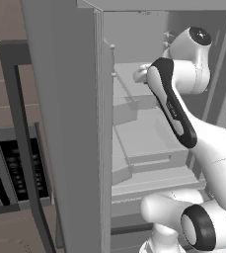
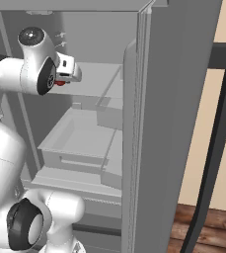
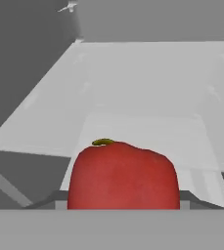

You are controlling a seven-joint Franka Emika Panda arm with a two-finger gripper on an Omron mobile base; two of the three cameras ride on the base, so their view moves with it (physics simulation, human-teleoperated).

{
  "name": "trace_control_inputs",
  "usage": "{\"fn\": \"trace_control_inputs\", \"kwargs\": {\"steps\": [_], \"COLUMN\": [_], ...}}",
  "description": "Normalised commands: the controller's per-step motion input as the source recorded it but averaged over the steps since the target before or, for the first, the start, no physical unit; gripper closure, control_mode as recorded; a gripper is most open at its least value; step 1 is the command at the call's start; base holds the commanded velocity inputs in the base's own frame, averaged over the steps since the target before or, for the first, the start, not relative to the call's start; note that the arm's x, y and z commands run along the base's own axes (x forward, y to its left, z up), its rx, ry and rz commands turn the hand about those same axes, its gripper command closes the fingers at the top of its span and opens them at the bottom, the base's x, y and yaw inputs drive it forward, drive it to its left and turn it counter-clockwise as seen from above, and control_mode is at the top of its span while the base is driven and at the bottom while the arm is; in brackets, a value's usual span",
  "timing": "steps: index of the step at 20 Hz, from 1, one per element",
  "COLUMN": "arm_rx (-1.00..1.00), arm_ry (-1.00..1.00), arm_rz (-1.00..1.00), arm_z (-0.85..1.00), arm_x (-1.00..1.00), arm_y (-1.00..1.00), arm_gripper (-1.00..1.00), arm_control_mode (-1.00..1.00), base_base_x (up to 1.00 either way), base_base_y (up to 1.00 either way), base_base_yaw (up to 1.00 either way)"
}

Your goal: Open the fridge, remove the pear, bell pepper, and shrimp, and place them on any counter.

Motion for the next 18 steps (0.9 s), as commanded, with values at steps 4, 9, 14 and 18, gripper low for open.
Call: {"fn": "trace_control_inputs", "kwargs": {"steps": [4,9,14,18], "arm_rx": [0.00,-0.01,0.00,0.00], "arm_ry": [-0.03,0.00,-0.01,-0.01], "arm_rz": [-0.05,-0.08,-0.04,0.00], "arm_z": [0.51,0.30,0.14,0.03], "arm_x": [-1.00,-1.00,-1.00,-0.79], "arm_y": [-0.13,-0.22,-0.14,-0.08], "arm_gripper": [1.00,1.00,1.00,1.00], "arm_control_mode": [-1.00,-1.00,-1.00,-1.00], "base_base_x": [0.00,0.00,0.00,0.00], "base_base_y": [0.00,0.00,0.00,0.00], "base_base_yaw": [0.00,0.00,0.00,0.00]}}
